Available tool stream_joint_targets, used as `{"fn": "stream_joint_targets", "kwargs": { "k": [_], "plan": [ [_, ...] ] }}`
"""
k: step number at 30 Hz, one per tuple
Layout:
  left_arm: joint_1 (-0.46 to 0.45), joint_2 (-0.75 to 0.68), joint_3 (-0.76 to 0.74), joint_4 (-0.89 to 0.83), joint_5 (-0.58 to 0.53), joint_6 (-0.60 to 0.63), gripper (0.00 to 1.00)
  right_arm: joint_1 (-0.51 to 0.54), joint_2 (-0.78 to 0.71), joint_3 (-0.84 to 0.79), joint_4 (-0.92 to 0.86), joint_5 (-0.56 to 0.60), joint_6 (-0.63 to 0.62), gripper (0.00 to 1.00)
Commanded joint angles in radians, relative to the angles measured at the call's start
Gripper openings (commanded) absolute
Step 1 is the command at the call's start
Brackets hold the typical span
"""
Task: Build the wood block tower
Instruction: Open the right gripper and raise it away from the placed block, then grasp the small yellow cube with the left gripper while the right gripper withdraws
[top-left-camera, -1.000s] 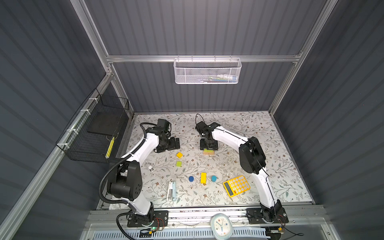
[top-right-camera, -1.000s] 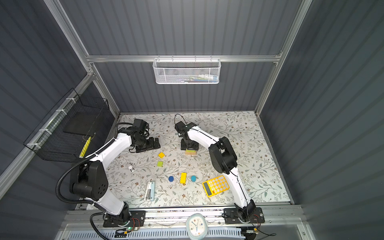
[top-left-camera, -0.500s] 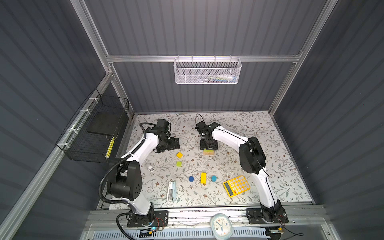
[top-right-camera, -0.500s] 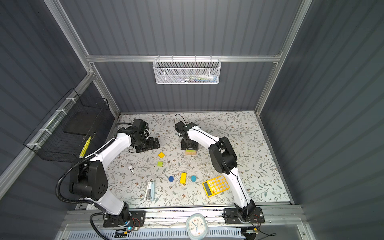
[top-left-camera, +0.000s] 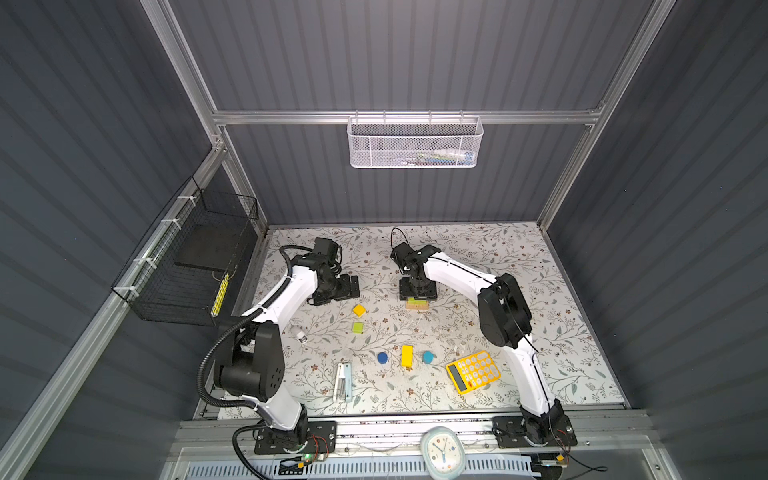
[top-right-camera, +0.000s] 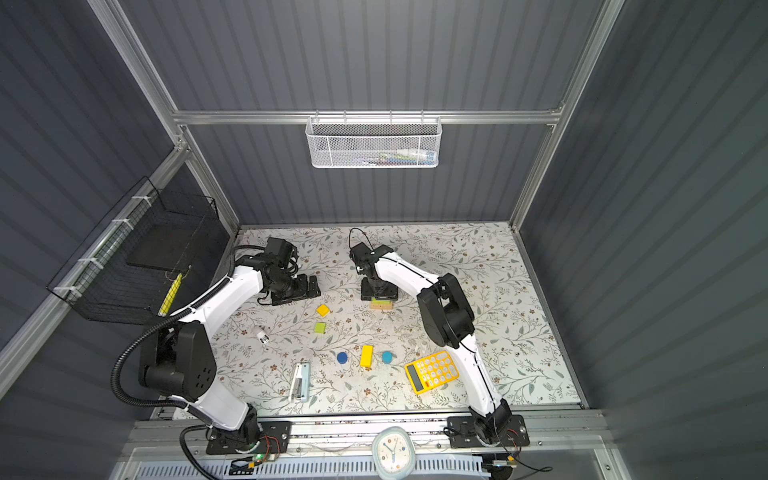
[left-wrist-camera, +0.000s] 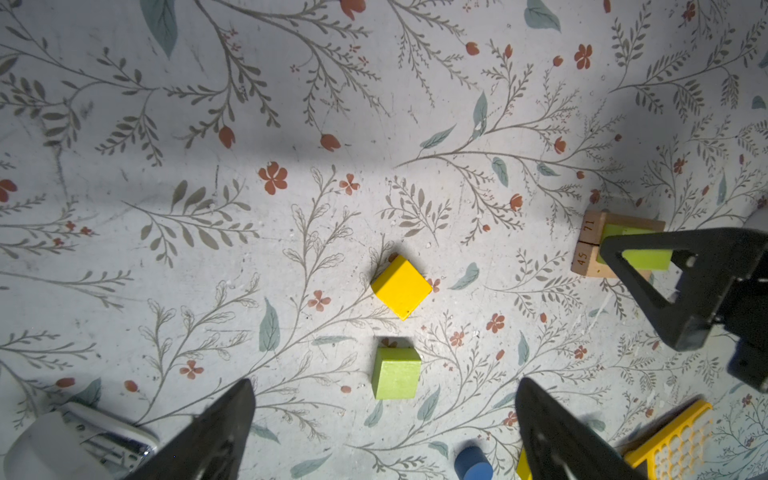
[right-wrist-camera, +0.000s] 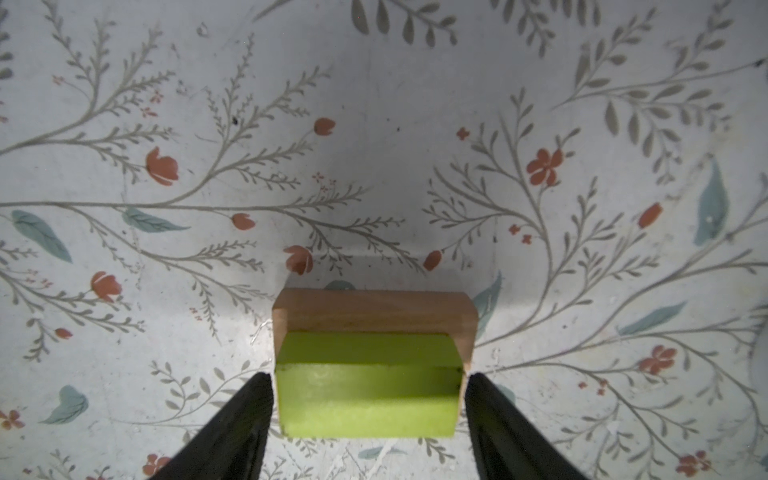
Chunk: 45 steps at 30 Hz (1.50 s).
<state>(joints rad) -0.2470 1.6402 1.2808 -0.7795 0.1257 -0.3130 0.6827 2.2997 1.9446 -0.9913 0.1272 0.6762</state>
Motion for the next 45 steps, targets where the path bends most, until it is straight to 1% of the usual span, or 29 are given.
{"fn": "stream_joint_targets", "kwargs": {
  "k": [1, 8, 11, 13, 14, 17, 20, 24, 33, 39, 45],
  "plan": [
    [0.006, -0.016, -0.009, -0.003, 0.02, 0.018, 0.98, 0.004, -0.029, 0.017, -0.005, 0.007, 0.003, 0.79],
    [0.006, -0.023, -0.009, -0.007, 0.021, 0.017, 0.98, 0.002, -0.088, 0.021, 0.006, 0.012, 0.009, 0.88],
    [0.006, -0.023, -0.007, -0.01, 0.023, 0.015, 0.98, -0.001, -0.13, 0.007, 0.023, 0.009, 0.011, 0.93],
    [0.007, -0.023, -0.009, -0.01, 0.025, 0.012, 0.98, -0.004, -0.166, -0.014, 0.042, 0.005, 0.014, 0.98],
    [0.006, -0.022, -0.009, -0.012, 0.026, 0.012, 0.98, -0.007, -0.183, -0.028, 0.053, 0.002, 0.016, 0.99],
    [0.007, -0.014, -0.009, -0.017, 0.023, 0.009, 0.97, -0.013, -0.252, -0.097, 0.105, -0.002, 0.026, 0.99],
    [0.006, -0.001, -0.009, -0.021, 0.017, 0.004, 0.97, -0.018, -0.347, -0.213, 0.212, -0.002, 0.037, 0.99],
    [0.006, 0.023, -0.005, -0.033, 0.003, -0.001, 0.96, -0.034, -0.438, -0.32, 0.31, -0.035, 0.045, 0.99],
    [-0.005, 0.063, 0.008, -0.061, -0.005, -0.05, 0.94, -0.06, -0.549, -0.475, 0.373, -0.039, 0.045, 0.99],
    [-0.053, 0.096, 0.027, -0.09, -0.068, -0.097, 0.92, -0.078, -0.613, -0.547, 0.405, -0.025, 0.03, 0.99],
    [-0.134, 0.168, 0.084, -0.127, -0.145, -0.128, 0.9, -0.09, -0.674, -0.61, 0.427, -0.009, 0.008, 0.99]
  ]
}}
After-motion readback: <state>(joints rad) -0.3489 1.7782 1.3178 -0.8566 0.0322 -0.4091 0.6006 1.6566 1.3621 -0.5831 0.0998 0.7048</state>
